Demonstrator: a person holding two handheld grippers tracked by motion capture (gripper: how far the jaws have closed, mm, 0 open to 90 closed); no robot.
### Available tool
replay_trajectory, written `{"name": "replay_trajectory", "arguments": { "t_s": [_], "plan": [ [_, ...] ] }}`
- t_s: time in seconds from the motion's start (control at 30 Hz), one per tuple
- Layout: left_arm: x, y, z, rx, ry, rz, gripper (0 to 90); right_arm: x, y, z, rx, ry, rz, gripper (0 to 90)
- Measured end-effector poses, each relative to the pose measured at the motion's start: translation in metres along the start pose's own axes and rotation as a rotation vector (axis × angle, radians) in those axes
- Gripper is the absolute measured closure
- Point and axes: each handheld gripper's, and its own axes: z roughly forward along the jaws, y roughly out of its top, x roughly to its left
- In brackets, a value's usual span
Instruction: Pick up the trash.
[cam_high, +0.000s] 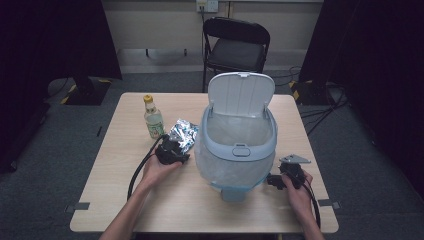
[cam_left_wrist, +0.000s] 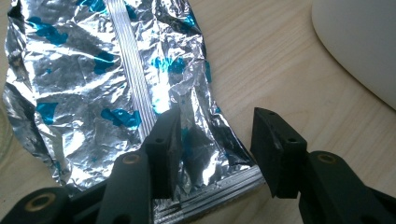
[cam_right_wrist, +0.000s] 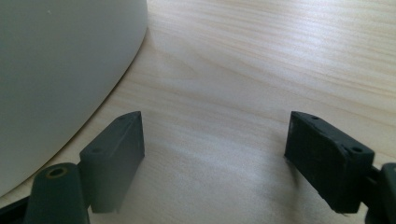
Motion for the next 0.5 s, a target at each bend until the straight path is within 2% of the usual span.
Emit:
{"name": "replay_trajectory", "arguments": {
  "t_s": [0.17, 0.2, 0.27, 0.3, 0.37, 0.43, 0.5],
  "plan": [
    [0.006, 0.000, 0.001, -0.020, 0.001, -0.014, 69.4, 0.000, 0.000, 0.000, -0.001, 0.001, -0.001, 18.6],
    [0.007, 0.000, 0.002, -0.033, -0.010, -0.042, 73.3, 0.000, 0.000, 0.000, -0.001, 0.001, -0.001, 18.6],
    [0.013, 0.000, 0.000, -0.010, -0.001, -0.029, 78.1, 0.000, 0.000, 0.000, -0.001, 0.001, -0.001, 18.6],
    [0.013, 0.000, 0.001, -0.019, -0.001, -0.059, 79.4, 0.000, 0.000, 0.000, -0.001, 0.001, -0.001, 18.6],
    [0.016, -0.001, 0.001, -0.030, -0.007, -0.082, 85.1, 0.000, 0.000, 0.000, -0.001, 0.001, -0.001, 18.6],
    [0.019, -0.003, 0.002, -0.055, -0.031, -0.117, 88.2, 0.000, 0.000, 0.000, -0.001, 0.001, -0.001, 18.6],
    [0.023, -0.004, 0.002, -0.050, -0.041, -0.130, 89.4, 0.000, 0.000, 0.000, -0.001, 0.001, -0.001, 18.6]
  ]
}}
